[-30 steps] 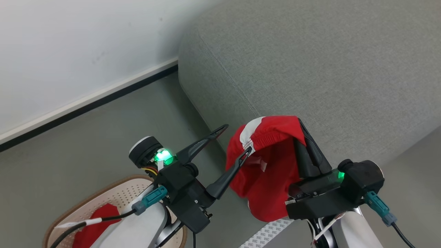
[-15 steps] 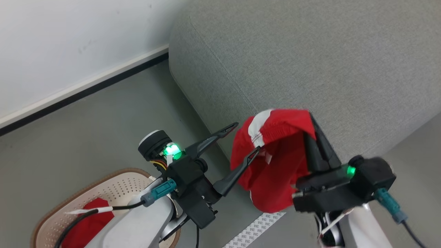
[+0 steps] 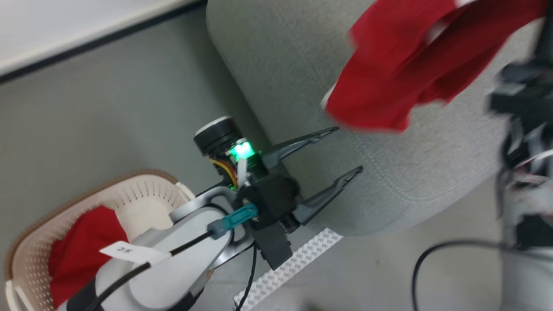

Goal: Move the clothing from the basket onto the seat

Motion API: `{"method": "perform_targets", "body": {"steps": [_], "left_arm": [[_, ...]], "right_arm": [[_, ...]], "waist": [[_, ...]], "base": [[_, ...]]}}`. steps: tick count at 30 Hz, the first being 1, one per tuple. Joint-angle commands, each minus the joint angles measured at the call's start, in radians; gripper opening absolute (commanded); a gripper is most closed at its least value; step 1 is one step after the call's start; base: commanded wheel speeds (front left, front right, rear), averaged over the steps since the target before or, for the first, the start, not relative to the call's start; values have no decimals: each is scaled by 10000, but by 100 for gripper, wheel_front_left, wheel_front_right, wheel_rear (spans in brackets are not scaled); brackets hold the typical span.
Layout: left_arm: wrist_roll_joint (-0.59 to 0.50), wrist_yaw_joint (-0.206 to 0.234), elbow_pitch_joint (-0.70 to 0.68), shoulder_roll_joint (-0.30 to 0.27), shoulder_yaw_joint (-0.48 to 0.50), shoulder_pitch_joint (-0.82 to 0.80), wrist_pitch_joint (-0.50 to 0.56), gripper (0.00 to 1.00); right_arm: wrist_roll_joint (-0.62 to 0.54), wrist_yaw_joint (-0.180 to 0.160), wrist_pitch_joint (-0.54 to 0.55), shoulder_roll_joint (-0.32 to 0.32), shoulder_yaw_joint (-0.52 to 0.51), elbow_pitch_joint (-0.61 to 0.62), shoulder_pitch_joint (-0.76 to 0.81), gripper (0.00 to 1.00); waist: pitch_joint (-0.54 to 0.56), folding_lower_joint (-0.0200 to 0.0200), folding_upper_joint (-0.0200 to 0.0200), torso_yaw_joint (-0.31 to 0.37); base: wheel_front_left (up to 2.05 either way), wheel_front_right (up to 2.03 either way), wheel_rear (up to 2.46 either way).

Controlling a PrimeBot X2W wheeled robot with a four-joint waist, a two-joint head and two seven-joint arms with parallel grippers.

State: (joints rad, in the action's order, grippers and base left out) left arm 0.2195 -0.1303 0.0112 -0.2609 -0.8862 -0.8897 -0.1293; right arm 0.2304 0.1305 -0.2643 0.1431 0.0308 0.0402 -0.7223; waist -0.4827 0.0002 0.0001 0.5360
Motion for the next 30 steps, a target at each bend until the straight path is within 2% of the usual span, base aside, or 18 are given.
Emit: {"method": "perform_targets", "body": {"steps": [1,7,11,12,17,23,30], "left_arm": [[127,-3,-154,-100,-239,-493,130,100],[235,-2,-537,-173,-1091,-2037,429,100],[275,-3,-561,-195,-1326,-2574,466,100],[303,-4,-546,-200,-1447,-2808,448,100],[196,-4,-556,-244,-1554,-3059,403,100],[210,-3,-550,-488,-1660,-2967,548,100],[338,125,-771,-781,-1633,-2782,744,100]], "right_arm": [[305,4,-12,198,-489,-81,-639,0],[400,4,-11,1458,-1768,-536,-2619,0],[294,4,-12,1965,-2129,-805,-3304,0],[-36,4,-12,2325,-2362,-955,-3574,0],[-391,4,-12,2407,-2754,-1265,-3692,0],[-811,4,-12,1884,-3205,-2054,-3313,0],[-839,3,-12,1194,-4283,-3932,-3388,0]], "waist": [[-1468,-2,-1,-514],[-2971,-2,-1,-1106],[-3435,-2,-1,-1328],[-3632,-2,-1,-1456],[-3918,-2,-1,-1645],[-4035,-2,-1,-1652],[-3974,-2,-1,-1581]], "base": [[0,0,0],[0,0,0],[0,0,0],[0,0,0],[0,0,0],[0,0,0],[0,0,0]]}}
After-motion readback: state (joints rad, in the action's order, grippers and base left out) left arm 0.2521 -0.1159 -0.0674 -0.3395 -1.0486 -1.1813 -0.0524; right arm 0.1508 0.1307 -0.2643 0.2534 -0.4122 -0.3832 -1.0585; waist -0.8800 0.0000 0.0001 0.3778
